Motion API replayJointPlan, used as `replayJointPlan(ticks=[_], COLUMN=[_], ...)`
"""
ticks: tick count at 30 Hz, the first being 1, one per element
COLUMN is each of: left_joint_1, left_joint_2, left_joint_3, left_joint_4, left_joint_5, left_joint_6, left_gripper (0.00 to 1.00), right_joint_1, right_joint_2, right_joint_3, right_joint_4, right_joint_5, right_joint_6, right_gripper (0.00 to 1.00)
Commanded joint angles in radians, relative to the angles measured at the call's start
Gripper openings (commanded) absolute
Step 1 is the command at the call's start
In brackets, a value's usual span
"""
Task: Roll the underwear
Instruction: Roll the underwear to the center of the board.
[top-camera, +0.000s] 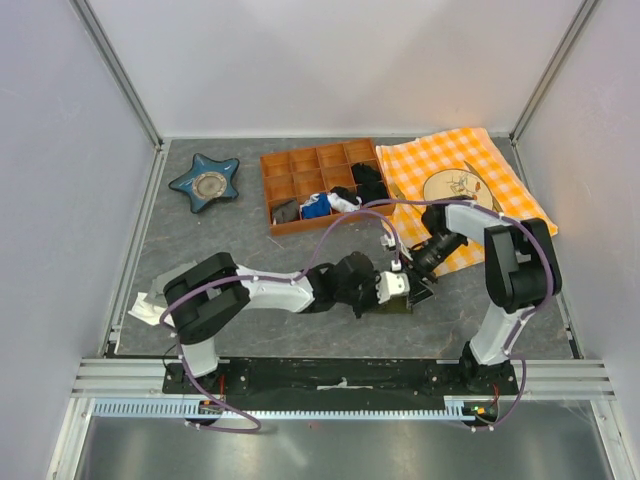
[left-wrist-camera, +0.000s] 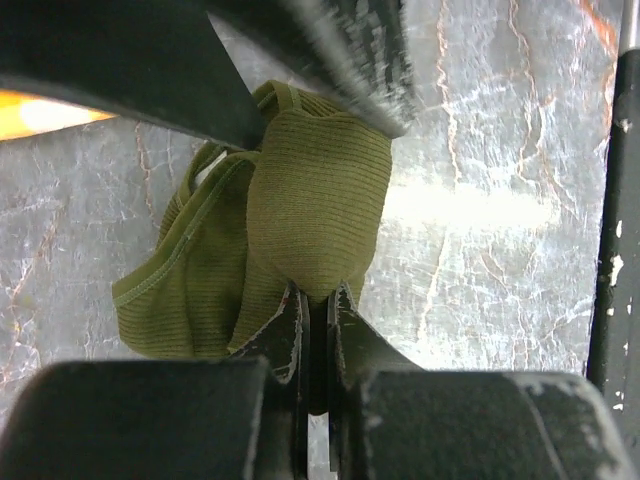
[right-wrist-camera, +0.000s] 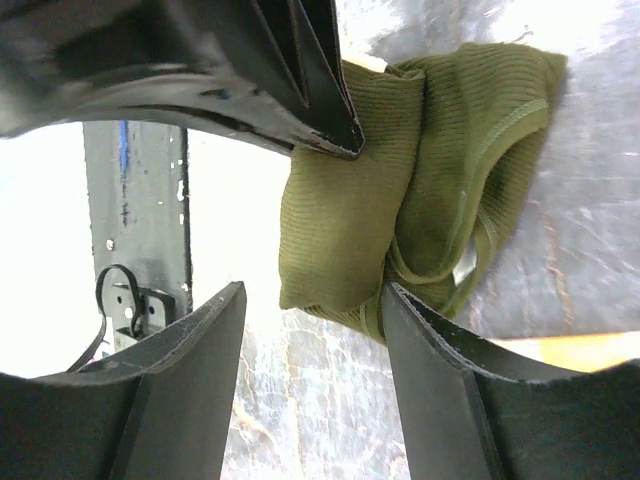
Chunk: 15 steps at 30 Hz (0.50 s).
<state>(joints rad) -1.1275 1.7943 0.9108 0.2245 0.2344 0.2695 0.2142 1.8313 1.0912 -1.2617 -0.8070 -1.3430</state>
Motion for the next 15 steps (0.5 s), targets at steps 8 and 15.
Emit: replayJointPlan(ticks=[8, 15], left_joint_1=[0.162, 0.247], left_joint_2=[0.155, 0.229], left_joint_3=[0.114, 0.129], left_joint_4=[-0.277, -0.251], left_joint_5=[0.4, 0.522], left_joint_6=[-0.26, -0.421], left_gripper=[0.02, 0.02], right_joint_1=[-0.045, -0.026], right_joint_2=[-0.116, -0.075], right_joint_3=[0.001, -0.011], right_joint_4=[0.08, 0.211], right_joint_5=[-0.09, -0.089], right_joint_6=[0.031, 0.152], right_gripper=[0.73, 0.8])
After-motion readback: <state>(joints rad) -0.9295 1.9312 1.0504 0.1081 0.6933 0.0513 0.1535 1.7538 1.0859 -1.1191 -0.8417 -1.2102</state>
